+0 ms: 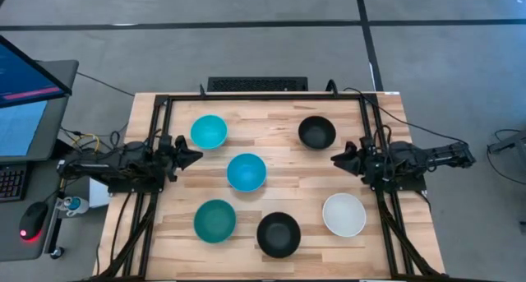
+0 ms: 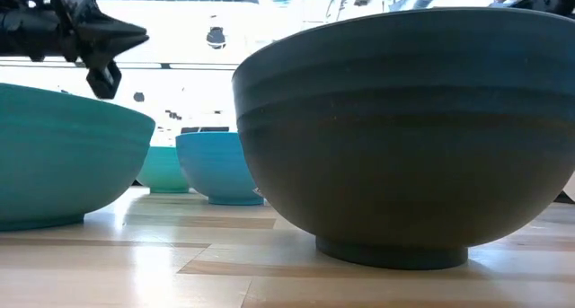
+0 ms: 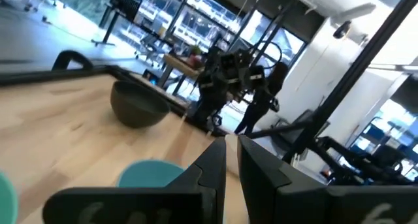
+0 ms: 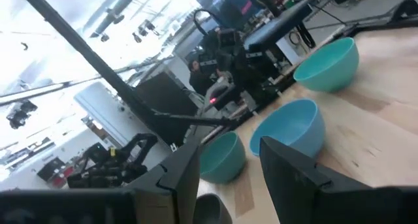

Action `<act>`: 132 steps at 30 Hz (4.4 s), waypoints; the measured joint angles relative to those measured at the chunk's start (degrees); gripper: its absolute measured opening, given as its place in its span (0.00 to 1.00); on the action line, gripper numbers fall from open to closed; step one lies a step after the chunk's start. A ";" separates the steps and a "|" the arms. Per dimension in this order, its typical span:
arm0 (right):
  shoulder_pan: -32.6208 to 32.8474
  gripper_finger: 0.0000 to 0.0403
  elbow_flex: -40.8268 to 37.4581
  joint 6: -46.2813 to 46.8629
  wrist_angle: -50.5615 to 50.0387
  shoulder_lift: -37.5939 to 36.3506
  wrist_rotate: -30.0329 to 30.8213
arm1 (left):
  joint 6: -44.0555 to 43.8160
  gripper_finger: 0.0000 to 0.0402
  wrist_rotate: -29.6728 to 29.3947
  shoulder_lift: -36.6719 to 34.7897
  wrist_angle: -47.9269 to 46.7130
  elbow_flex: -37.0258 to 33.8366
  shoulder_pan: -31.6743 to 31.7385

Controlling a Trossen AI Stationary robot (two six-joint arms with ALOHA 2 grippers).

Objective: Nest bowls inside each other
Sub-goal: Stack the top black bowl on top of the blue bowl

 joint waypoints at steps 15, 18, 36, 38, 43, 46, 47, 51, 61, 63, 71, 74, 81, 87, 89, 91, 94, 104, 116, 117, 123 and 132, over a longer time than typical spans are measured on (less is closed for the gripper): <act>-0.02 0.45 13.85 -19.44 8.84 15.46 -0.02 | 14.94 0.08 2.92 30.20 -2.00 26.03 0.00; -0.04 0.45 20.98 -22.09 4.57 21.29 0.00 | 19.26 0.08 2.56 36.75 -6.50 33.99 0.00; -0.15 0.45 58.26 -36.02 -37.70 46.54 -1.36 | 24.02 0.08 -7.45 55.98 -34.88 60.48 0.69; -0.15 0.45 58.92 -38.11 -39.96 47.55 -1.33 | 24.04 0.08 -6.16 56.18 -34.09 60.50 1.08; -1.15 0.45 59.12 -39.01 -47.94 49.91 -0.38 | 24.03 0.08 -3.03 56.17 -31.13 60.50 1.54; -2.84 0.45 59.12 -39.01 -52.27 51.94 0.62 | 24.00 0.08 0.53 56.19 -29.42 60.50 1.53; -3.66 0.45 59.12 -39.03 -53.30 52.71 0.68 | 23.99 0.08 1.99 56.17 -29.21 60.52 1.53; -7.74 0.45 59.12 -39.07 -56.36 55.64 0.81 | 25.04 0.08 6.06 56.24 -29.33 60.53 1.53; -18.91 0.45 58.74 -44.78 -56.34 62.36 0.04 | 28.80 0.08 7.56 59.41 -28.14 60.53 4.25; -21.23 0.45 57.74 -44.37 -56.43 63.54 -0.08 | 29.61 0.08 6.42 60.17 -26.40 60.53 5.12; -25.84 0.45 53.51 -45.04 -55.93 69.36 -7.34 | 30.55 0.08 -1.07 60.90 -25.43 60.53 7.33; -25.99 0.45 53.29 -45.19 -55.69 71.56 -8.00 | 30.65 0.08 -0.32 61.30 -26.00 60.53 7.49; -26.11 0.45 53.29 -47.66 -53.24 76.89 -9.05 | 31.66 0.08 0.25 62.15 -25.80 60.50 9.12; -27.45 0.45 53.29 -48.06 -52.91 81.75 -9.05 | 31.91 0.08 4.36 62.83 -23.54 60.53 10.16; -27.97 0.45 53.29 -48.06 -51.82 82.86 -9.05 | 32.07 0.08 4.34 62.84 -23.20 60.55 10.27; -28.58 0.45 53.29 -48.06 -51.05 83.55 -9.02 | 32.49 0.08 4.46 62.88 -22.91 60.53 10.42; -29.56 0.45 53.31 -48.08 -50.12 83.66 -9.01 | 32.52 0.08 4.46 62.88 -23.14 60.53 10.43; -31.39 0.45 53.31 -48.08 -50.53 83.65 -9.15 | 33.61 0.08 4.29 62.88 -22.95 60.53 10.51; -30.77 0.45 53.31 -48.08 -50.33 83.65 -12.46 | 33.56 0.08 4.16 62.88 -22.93 60.53 10.54; -30.77 0.45 53.31 -48.08 -50.31 83.65 -12.44 | 33.57 0.08 4.16 62.88 -22.93 60.53 10.54; -30.80 0.45 53.33 -47.99 -49.31 84.54 -12.24 | 33.57 0.08 4.16 62.88 -22.92 60.53 10.54; -30.40 0.45 53.41 -47.58 -47.28 87.87 -12.10 | 33.57 0.08 4.20 62.88 -22.17 60.53 10.54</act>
